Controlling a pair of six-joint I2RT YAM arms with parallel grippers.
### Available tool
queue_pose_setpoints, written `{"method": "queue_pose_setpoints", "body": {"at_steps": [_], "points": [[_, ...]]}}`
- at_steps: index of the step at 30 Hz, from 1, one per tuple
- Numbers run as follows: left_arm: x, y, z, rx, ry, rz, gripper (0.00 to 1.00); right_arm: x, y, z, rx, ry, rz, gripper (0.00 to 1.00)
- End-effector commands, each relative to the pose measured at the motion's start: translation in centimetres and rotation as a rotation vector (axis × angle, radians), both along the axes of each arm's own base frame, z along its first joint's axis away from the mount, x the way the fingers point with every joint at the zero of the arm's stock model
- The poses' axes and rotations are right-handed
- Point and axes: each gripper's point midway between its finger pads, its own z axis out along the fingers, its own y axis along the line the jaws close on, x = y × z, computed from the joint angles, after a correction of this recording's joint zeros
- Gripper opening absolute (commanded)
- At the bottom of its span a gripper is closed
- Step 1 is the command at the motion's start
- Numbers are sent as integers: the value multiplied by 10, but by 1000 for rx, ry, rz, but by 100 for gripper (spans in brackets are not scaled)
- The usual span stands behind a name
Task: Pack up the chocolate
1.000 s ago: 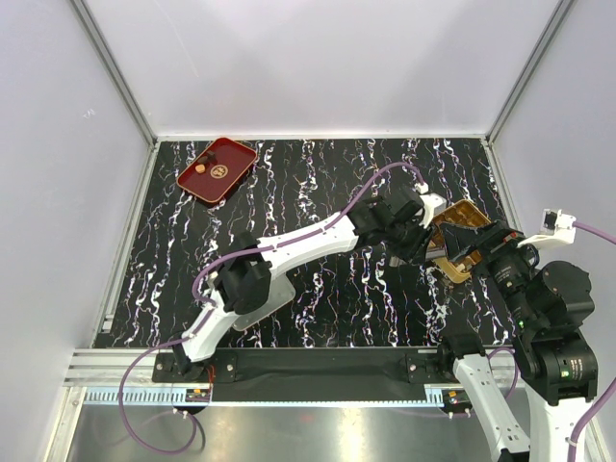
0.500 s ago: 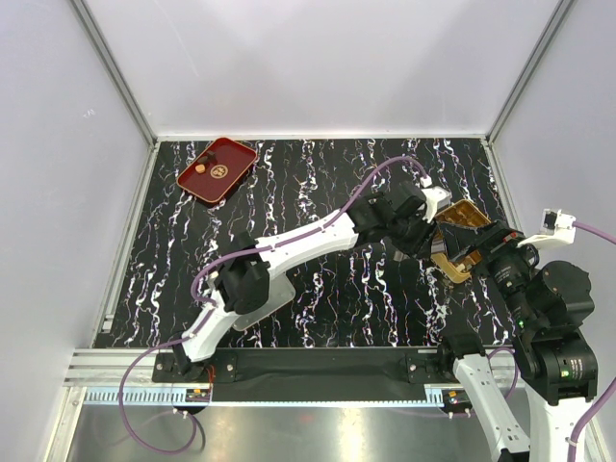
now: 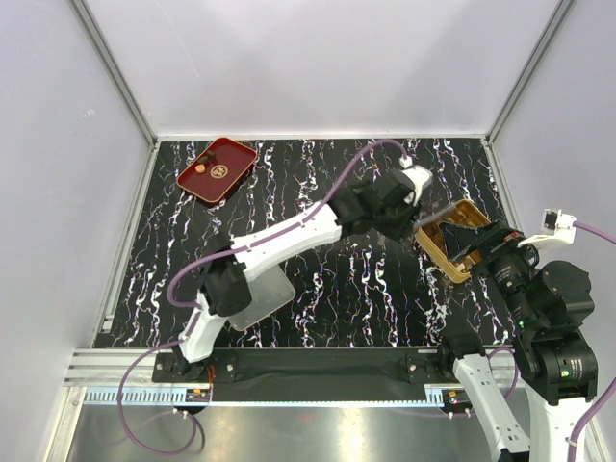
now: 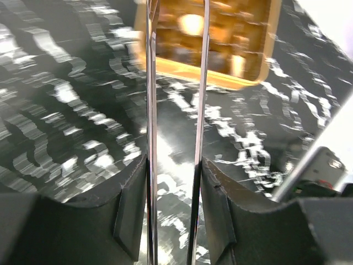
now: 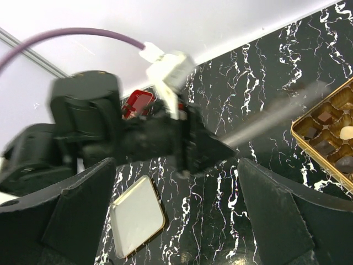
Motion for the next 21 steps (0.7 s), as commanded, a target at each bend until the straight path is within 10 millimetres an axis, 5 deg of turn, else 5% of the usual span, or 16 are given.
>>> {"method": "queue_pose_setpoints", "body": {"at_steps": [1,5,6,8,10,13,16,21], "points": [[49,74,67,-15,-120,251,44,2,3,12,13,-41,15,100],[93,179,59,91,-114,488,44,2,5,7,14,-30,26,100],[97,208,71,92,-135,548,44,2,5,8,15,-32,27,100],[120,281,56,189,-156,721,44,2,6,6,14,-30,30,100],[133,347,62,214,-161,871,44,2,6,6,18,-37,32,100],[144,410,52,234,-135,991,44,5,9,3,24,-34,45,100],[153,451,43,259,-113,1083,46,6,13,1,33,-33,63,100],[172,485,13,289,-53,1147,48,7,9,1,9,-35,46,100]]}}
